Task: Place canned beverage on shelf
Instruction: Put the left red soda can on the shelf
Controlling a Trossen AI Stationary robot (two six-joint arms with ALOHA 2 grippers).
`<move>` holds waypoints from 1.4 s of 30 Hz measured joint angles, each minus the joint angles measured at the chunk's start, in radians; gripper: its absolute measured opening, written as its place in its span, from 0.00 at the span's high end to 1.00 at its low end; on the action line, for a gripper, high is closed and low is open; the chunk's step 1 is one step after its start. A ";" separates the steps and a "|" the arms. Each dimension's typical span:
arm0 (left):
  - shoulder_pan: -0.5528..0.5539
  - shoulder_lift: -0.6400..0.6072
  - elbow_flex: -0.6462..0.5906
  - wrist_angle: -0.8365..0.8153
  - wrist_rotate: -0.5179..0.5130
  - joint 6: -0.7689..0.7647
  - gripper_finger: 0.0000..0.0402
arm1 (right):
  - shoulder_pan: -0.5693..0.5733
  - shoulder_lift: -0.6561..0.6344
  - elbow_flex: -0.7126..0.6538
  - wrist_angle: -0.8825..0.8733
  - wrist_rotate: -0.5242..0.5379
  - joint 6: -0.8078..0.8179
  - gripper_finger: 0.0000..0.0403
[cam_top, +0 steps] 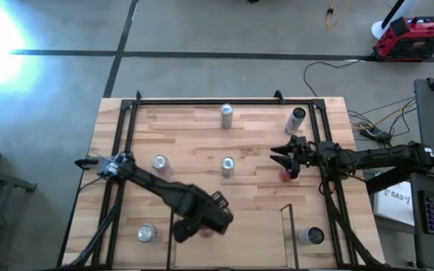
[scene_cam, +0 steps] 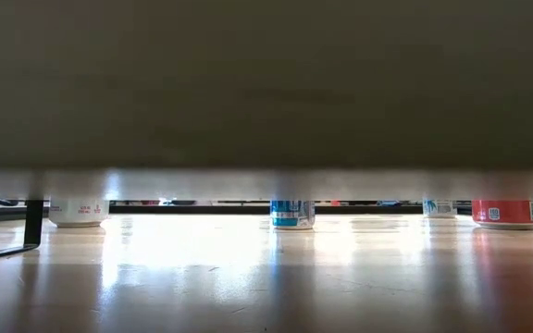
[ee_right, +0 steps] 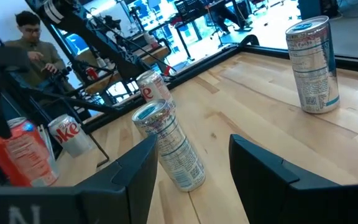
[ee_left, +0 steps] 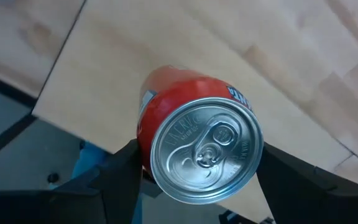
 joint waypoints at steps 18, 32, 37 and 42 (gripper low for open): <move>-0.187 0.014 -0.021 -0.002 -0.049 -0.149 0.34 | 0.000 0.000 0.000 -0.003 0.000 0.000 0.55; -0.226 0.014 -0.066 0.079 -0.100 -0.152 0.34 | 0.000 0.000 0.000 -0.003 0.000 0.000 0.55; -0.240 0.011 -0.100 0.141 -0.100 -0.154 0.34 | 0.000 0.000 0.000 -0.004 0.000 0.000 0.55; -0.242 0.011 -0.101 0.143 -0.094 -0.155 0.34 | 0.000 0.000 0.000 -0.003 0.000 0.000 0.55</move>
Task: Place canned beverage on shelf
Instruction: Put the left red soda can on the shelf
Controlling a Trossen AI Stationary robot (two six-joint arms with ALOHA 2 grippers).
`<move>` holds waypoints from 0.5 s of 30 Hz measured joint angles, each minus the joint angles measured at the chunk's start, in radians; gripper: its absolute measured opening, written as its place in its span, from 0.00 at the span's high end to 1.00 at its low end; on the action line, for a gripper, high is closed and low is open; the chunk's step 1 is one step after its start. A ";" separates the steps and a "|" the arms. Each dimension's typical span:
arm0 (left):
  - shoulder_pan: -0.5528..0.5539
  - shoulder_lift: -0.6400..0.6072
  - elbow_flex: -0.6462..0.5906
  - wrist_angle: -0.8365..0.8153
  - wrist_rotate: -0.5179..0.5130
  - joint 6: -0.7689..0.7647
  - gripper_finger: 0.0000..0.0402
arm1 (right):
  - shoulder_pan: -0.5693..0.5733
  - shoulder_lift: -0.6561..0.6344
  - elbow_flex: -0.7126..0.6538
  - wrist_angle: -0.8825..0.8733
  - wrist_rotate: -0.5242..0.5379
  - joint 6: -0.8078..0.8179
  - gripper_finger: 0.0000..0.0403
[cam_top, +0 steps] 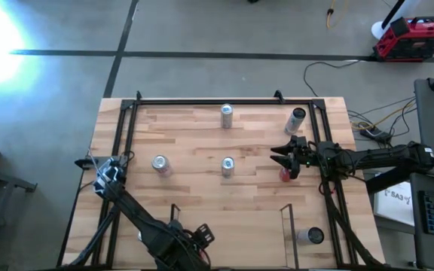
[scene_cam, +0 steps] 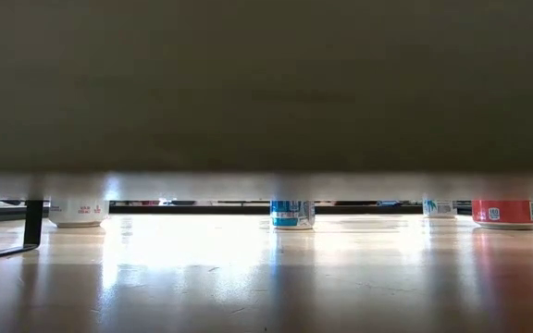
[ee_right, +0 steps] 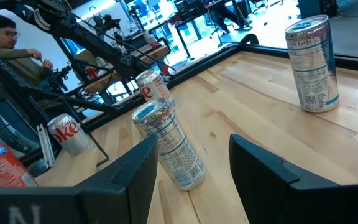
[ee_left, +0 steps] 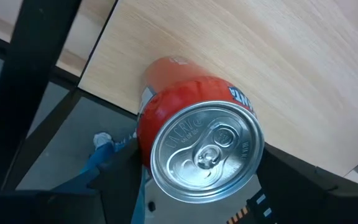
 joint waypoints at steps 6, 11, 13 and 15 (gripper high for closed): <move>-0.001 0.000 0.000 0.001 0.002 0.017 0.34 | 0.000 0.000 0.000 0.000 0.000 0.000 0.55; -0.001 0.002 0.009 -0.015 0.024 0.025 0.32 | 0.000 0.000 0.000 0.000 0.000 0.000 0.55; -0.001 0.002 0.013 -0.020 0.028 0.025 0.32 | 0.000 0.000 0.000 0.000 0.000 0.000 0.55; -0.001 0.002 0.013 -0.021 0.033 0.025 0.32 | 0.000 0.000 0.000 0.000 0.000 0.000 0.55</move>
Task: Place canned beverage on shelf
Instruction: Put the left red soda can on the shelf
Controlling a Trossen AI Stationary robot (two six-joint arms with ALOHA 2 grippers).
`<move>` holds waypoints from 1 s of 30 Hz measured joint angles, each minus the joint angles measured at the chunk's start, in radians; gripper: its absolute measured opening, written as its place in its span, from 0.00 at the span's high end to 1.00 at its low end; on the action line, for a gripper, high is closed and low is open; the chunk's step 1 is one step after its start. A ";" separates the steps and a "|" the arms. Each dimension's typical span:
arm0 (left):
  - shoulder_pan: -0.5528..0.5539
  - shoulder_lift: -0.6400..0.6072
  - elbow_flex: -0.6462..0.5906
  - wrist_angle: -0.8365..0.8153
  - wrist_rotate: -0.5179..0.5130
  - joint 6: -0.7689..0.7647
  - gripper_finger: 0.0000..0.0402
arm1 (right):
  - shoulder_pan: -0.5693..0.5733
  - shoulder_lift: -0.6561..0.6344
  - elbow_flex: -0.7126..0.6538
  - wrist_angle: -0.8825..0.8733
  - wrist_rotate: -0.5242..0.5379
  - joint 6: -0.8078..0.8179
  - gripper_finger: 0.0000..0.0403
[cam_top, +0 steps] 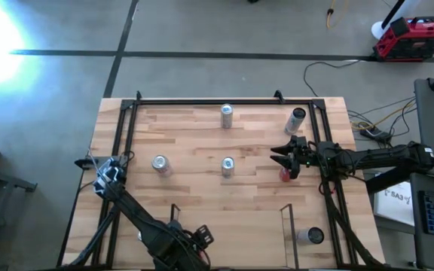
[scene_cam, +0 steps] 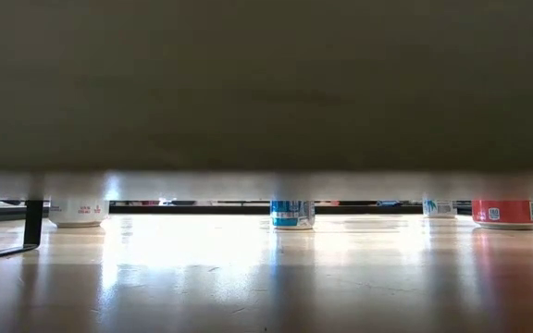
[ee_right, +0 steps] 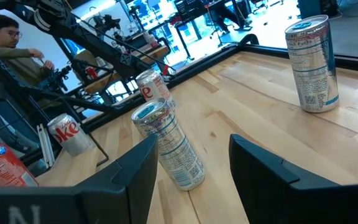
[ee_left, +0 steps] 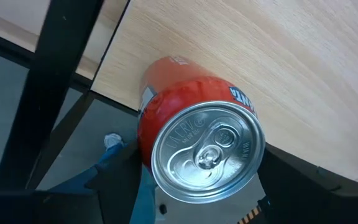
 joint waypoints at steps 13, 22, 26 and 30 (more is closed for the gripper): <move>0.000 0.000 0.000 0.001 -0.006 0.005 0.31 | 0.000 0.000 0.000 0.000 0.000 0.000 0.55; 0.000 0.002 0.000 0.001 -0.012 0.011 0.22 | 0.000 0.000 0.000 0.000 0.000 0.000 0.55; 0.000 0.005 0.000 0.000 -0.014 0.015 0.11 | 0.000 0.000 0.000 0.000 0.000 0.000 0.55; 0.000 0.005 0.000 0.000 -0.015 0.015 0.03 | 0.000 0.000 0.000 0.000 0.000 0.000 0.55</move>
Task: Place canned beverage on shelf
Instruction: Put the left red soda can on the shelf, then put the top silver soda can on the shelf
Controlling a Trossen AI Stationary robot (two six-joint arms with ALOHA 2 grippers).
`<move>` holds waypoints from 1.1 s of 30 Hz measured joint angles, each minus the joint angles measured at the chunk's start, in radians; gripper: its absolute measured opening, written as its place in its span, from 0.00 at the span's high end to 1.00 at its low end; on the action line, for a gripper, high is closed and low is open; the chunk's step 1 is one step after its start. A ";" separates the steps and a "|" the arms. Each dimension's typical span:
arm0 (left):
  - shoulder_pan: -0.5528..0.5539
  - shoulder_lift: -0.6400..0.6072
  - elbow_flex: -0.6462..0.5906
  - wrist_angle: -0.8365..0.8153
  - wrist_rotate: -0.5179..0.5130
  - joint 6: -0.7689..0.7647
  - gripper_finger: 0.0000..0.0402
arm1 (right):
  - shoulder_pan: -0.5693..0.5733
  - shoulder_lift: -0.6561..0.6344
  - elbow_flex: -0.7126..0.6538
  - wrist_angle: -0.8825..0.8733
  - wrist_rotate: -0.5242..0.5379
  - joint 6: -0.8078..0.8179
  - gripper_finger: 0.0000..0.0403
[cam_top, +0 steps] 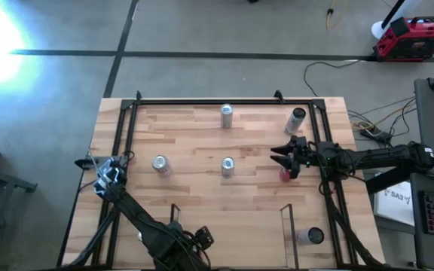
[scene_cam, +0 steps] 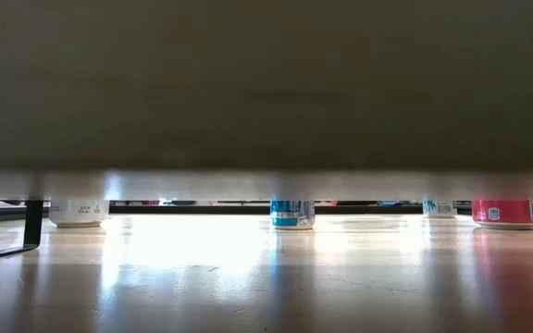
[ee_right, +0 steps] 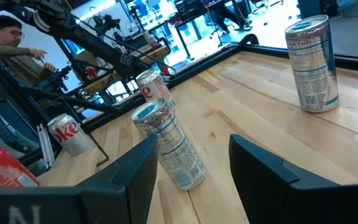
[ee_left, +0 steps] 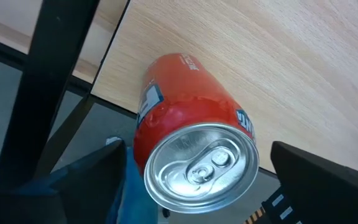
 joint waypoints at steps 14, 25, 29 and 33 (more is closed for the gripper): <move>0.005 -0.097 0.128 -0.203 -0.012 0.093 0.03 | 0.000 0.000 0.000 -0.002 0.001 0.000 0.55; 0.054 -0.282 -0.117 -0.202 -0.041 0.189 0.03 | 0.000 0.000 0.000 -0.014 0.000 0.000 0.55; 0.102 -0.362 -0.239 -0.201 0.012 0.236 0.03 | 0.000 0.000 0.000 -0.014 0.000 0.000 0.55; 0.157 -0.442 -0.326 -0.202 0.024 0.296 0.03 | 0.000 0.000 0.000 -0.014 0.000 0.000 0.55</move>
